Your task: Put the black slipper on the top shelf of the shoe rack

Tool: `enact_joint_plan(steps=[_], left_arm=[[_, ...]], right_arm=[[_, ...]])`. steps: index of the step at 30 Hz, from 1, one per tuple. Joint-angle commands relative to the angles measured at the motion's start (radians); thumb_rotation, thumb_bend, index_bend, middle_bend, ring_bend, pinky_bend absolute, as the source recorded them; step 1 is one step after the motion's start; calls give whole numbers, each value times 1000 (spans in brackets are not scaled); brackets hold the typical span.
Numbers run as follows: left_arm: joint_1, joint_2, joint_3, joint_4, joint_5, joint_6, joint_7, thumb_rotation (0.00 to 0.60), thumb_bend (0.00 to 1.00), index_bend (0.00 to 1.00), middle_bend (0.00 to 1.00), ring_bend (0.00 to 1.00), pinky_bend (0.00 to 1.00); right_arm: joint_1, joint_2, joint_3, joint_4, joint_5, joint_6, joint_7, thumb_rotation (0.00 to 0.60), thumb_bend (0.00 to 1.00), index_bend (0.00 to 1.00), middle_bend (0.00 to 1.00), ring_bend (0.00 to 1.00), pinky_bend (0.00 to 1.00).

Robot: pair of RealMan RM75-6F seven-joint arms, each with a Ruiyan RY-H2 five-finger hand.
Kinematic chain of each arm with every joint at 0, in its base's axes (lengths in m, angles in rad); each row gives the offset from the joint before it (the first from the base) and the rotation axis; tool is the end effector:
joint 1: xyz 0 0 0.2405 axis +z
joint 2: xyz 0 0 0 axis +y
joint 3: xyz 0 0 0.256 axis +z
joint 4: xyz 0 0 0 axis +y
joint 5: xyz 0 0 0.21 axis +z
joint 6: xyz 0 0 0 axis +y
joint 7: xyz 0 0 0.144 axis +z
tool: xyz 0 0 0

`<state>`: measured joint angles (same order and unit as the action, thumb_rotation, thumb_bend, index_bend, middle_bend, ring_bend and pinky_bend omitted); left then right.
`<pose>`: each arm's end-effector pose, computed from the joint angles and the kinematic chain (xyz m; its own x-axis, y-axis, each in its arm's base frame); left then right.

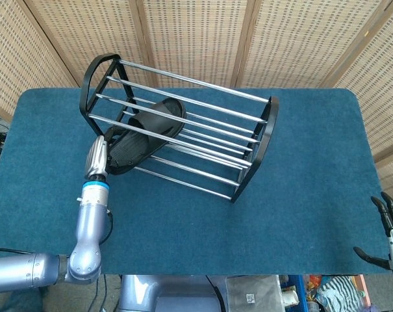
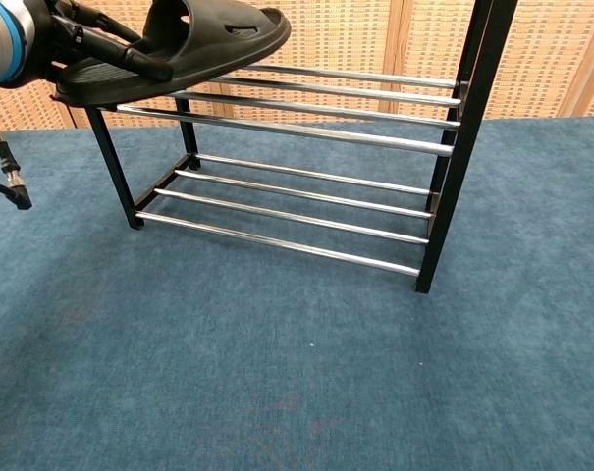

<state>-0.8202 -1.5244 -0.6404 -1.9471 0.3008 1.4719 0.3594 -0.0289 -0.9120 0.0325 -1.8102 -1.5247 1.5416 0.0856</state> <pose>-0.0728 0.3547 0.0725 -0.3622 0.0514 0.9307 0.9064 0.2524 0.3388 -0.2970 -0.1420 0.2081 0.3265 -0.0038 0.9452 -0.9431 0.0653 0.3261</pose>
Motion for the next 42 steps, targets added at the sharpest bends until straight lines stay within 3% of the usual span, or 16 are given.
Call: enact_joint_plan(steps=[1,10,13,14,15,17,36,42], left_arm=[[-3,-4,1,6,-1,0,1,600,285,373,373,319,465],[-12,-21,-19,-1,-15,11,-7,600,286,327,256,239,428],[-16,-23,-25,-12,-28,8,-3,600,286,134,52,52,241],[-16,-22,-26,-19,-34,2,-1,600,286,59,6,8,130],[-15,-21,-27,-24,-37,-1,-3,600,286,17,0,0,51],[-14,-27,-29,-25,-27,11,-14,600,286,0,0,0,1],[14,3,24,-129,85,33,-13,600,286,0,0,0,0],[58,87,68,-186,121,-86,-28,600,285,0,0,0,0]], right_arm=[[0,0,0,1,1,0,1,600,0,0,0,0,0],[-1,6,0,1,0,1,12,600,0,0,0,0,0],[-2,6,0,1,-1,3,14,600,0,0,0,0,0],[-2,7,0,1,-1,3,15,600,0,0,0,0,0],[-2,7,0,1,-1,3,16,600,0,0,0,0,0],[-2,8,0,1,0,3,18,600,0,0,0,0,0],[-3,11,-1,-1,-4,5,22,600,0,0,0,0,0],[-4,11,-1,-3,-6,8,21,600,0,0,0,0,0]])
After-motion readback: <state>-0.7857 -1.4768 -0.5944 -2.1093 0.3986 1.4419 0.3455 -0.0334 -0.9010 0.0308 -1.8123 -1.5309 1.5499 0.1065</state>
